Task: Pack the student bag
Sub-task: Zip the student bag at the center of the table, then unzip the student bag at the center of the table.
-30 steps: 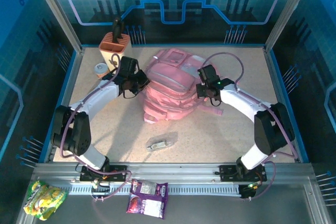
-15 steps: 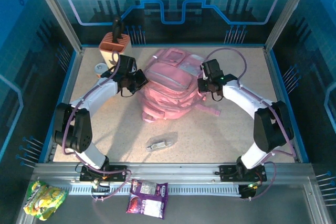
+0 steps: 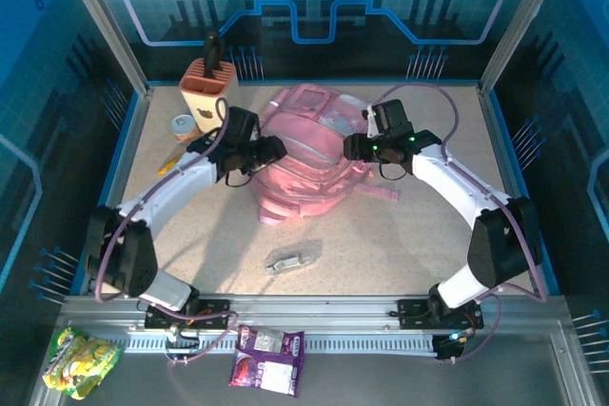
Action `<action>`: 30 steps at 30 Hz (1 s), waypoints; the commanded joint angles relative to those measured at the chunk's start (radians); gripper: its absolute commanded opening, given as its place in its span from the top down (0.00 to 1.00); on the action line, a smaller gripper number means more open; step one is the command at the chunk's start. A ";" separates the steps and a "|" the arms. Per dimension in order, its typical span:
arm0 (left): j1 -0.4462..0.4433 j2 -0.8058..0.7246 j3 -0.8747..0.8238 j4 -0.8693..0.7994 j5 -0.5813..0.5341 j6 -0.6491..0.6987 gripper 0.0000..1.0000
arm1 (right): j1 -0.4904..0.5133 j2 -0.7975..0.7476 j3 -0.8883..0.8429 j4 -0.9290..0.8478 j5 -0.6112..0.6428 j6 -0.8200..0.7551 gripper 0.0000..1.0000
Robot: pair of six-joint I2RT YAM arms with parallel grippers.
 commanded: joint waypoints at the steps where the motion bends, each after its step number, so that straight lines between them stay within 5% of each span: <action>1: -0.102 -0.060 -0.031 -0.017 -0.175 -0.074 0.35 | -0.043 0.104 0.047 -0.040 -0.145 0.124 0.43; 10: -0.282 -0.025 -0.002 0.003 -0.394 -0.136 0.29 | -0.047 0.271 0.182 -0.012 -0.236 0.126 0.48; 12: -0.293 -0.013 0.009 0.004 -0.408 -0.132 0.29 | -0.048 0.280 0.200 -0.019 -0.242 0.113 0.54; 21: -0.309 -0.004 0.018 -0.009 -0.454 -0.133 0.28 | -0.022 0.238 0.237 -0.084 -0.110 0.073 0.49; 30: -0.321 0.010 0.017 -0.002 -0.473 -0.137 0.22 | -0.018 0.424 0.372 -0.150 -0.147 0.033 0.54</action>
